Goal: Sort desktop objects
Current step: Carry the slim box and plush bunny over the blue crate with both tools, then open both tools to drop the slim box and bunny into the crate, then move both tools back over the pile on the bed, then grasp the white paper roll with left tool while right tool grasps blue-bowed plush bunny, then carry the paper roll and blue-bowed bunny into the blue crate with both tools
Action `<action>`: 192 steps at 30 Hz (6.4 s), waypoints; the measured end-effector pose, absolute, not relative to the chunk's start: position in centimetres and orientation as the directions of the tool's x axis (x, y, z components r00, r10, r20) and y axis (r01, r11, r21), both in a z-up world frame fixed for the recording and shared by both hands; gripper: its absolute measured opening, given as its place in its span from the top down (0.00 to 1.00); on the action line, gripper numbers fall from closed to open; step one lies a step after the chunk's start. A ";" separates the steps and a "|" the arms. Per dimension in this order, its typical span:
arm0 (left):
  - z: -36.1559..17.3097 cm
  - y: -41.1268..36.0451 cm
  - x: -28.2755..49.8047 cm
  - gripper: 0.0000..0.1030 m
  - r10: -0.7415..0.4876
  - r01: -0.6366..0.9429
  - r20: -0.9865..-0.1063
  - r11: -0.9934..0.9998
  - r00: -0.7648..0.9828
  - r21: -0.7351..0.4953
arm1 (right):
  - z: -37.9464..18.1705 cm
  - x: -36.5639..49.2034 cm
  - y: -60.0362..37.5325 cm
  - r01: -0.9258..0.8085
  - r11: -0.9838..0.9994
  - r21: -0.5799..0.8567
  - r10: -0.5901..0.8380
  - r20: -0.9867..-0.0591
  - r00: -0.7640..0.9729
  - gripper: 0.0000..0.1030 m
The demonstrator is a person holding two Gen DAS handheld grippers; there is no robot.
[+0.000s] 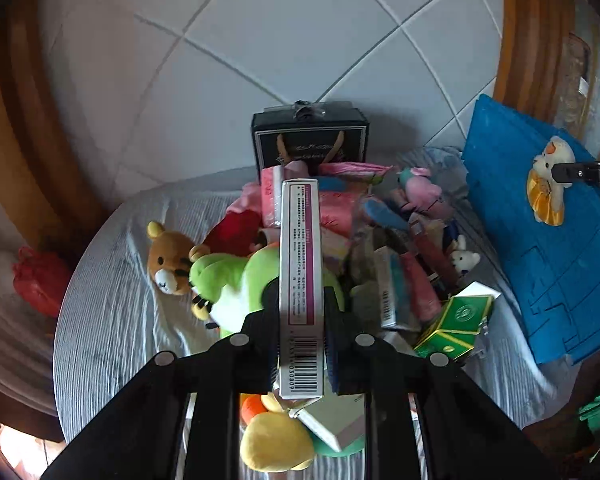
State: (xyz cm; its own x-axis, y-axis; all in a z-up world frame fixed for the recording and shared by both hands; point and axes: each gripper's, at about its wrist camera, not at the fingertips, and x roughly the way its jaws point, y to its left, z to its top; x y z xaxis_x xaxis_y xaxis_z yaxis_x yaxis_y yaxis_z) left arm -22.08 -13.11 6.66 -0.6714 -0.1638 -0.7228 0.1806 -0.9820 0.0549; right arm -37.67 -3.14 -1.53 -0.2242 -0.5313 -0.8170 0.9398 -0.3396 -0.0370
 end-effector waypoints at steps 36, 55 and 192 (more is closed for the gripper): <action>3.8 39.9 -55.0 0.82 -0.014 -0.227 -0.910 -0.967 -0.414 0.118 | -4.1 -76.9 15.4 0.766 -0.641 -0.048 -0.296 -0.905 -0.304 0.67; -5.4 38.0 -58.5 0.82 -0.113 -0.103 -0.975 -0.985 -0.193 0.135 | -14.0 -79.0 14.0 0.772 -0.624 -0.117 -0.136 -0.958 -0.254 0.63; -3.9 -22.9 -17.4 0.56 -0.395 0.577 -0.678 -0.815 -0.620 -0.053 | -7.1 -41.4 -7.1 0.754 -0.650 0.093 -0.594 -0.681 -0.428 0.54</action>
